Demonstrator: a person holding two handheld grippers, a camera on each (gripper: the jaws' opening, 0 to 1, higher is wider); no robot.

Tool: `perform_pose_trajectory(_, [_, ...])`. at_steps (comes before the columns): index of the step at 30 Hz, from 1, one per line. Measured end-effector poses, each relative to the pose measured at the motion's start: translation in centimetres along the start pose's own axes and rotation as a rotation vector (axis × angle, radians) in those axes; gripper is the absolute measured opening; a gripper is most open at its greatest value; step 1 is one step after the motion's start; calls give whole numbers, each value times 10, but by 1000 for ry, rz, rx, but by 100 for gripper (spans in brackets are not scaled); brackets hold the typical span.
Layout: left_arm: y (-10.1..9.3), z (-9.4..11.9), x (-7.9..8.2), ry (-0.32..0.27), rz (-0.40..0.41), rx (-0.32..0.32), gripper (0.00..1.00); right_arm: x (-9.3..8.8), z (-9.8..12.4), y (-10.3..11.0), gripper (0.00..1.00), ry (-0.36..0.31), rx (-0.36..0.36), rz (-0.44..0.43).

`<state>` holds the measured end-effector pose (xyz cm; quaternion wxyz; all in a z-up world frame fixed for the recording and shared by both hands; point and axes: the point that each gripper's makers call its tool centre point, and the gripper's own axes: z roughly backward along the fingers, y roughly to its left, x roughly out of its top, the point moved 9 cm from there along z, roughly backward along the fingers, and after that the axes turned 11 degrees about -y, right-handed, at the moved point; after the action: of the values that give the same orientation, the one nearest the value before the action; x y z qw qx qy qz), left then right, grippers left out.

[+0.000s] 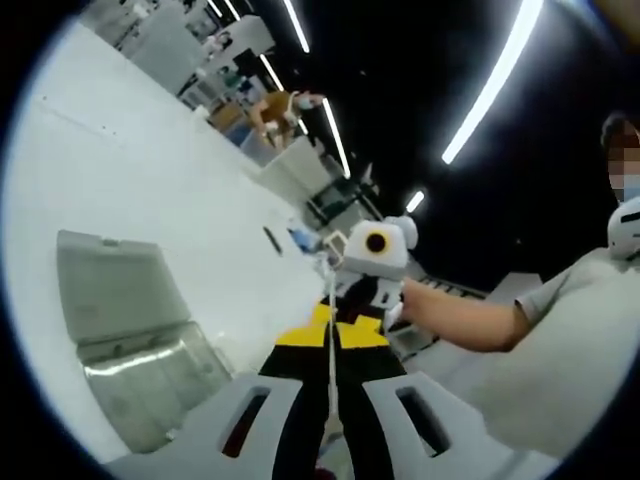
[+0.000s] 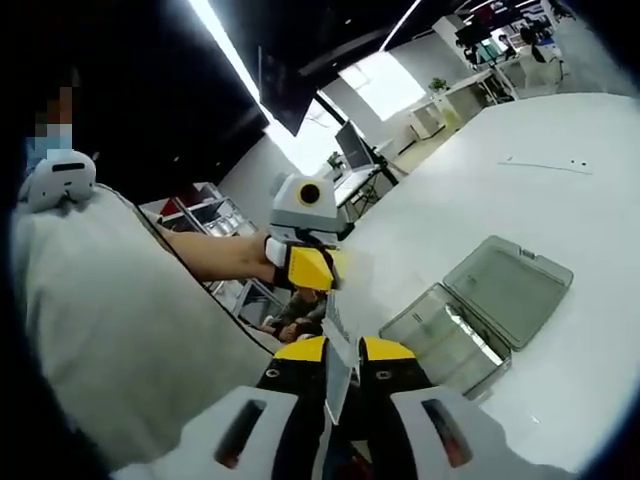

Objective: Insert the divider into the dual guide fixture by aligning both edges with the guide slots and pushing it downward to the bottom, including one-sided entry, uneven engagement, binding, and posture correction.

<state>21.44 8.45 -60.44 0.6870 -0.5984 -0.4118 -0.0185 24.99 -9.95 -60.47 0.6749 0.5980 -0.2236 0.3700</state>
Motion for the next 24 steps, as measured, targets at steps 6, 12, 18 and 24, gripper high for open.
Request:
perform_pose_trajectory(6, [1, 3, -1, -5, 9, -1, 0, -1, 0, 1, 6, -2, 5, -7])
perform_pose_trajectory(12, [0, 3, -1, -6, 11, -4, 0, -1, 0, 1, 6, -8, 12, -22])
perform_pose_trajectory(18, [0, 3, 0, -12, 13, -13, 0, -1, 0, 2, 5, -22, 24, -38])
perform_pose_trajectory(24, [-1, 3, 0, -30, 29, -34, 0, 0, 3, 3, 5, -59, 52, -74])
